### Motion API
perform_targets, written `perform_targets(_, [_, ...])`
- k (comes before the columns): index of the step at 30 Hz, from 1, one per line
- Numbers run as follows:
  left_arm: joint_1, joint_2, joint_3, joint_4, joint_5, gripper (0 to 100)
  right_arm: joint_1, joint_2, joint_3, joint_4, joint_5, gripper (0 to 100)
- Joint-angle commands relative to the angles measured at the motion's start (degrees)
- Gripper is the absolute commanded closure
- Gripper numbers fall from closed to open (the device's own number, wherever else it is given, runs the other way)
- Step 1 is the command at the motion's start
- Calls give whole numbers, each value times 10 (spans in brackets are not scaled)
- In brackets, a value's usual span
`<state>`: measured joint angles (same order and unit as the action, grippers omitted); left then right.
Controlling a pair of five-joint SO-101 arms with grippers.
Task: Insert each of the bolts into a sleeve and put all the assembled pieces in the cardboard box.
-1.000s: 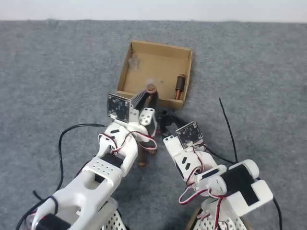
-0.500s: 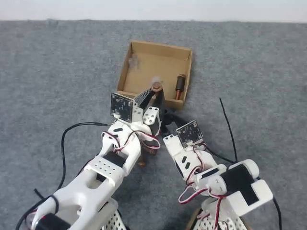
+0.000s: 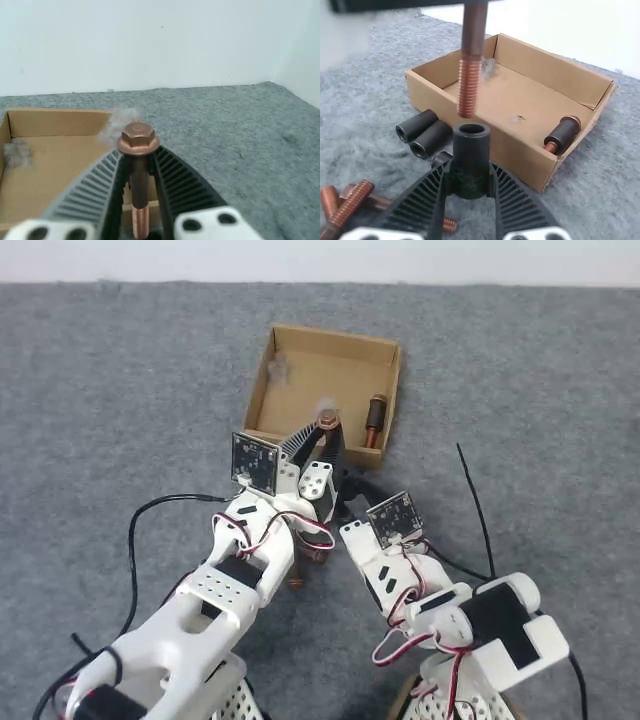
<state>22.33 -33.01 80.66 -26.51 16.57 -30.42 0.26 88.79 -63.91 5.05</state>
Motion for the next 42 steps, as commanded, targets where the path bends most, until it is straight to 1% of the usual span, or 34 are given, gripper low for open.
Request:
perform_targets(1, [3,-3,-55,28,5,989,7,-26,-18,-4,-1,992])
perform_targets(3, [4,-3,-69,61,6,989,7,-29,-16,-4,-1,992])
perform_targets(5, [5,-3,-75,75,6,989,7,-30,-11,-8,0,992])
perform_targets(8, [7,-3,-75,75,7,989,7,-26,-6,-35,18,992])
perform_targets(12, [9,-2,-75,78,7,990,7,-28,-2,-40,18,992])
perform_targets(20, [38,-4,-58,79,7,990,29,-26,-10,-37,22,992])
perform_targets(38, [36,1,-33,78,6,990,47,-30,-18,-42,18,992])
perform_targets(42, [36,2,-18,78,5,989,48,-25,-10,-89,18,992])
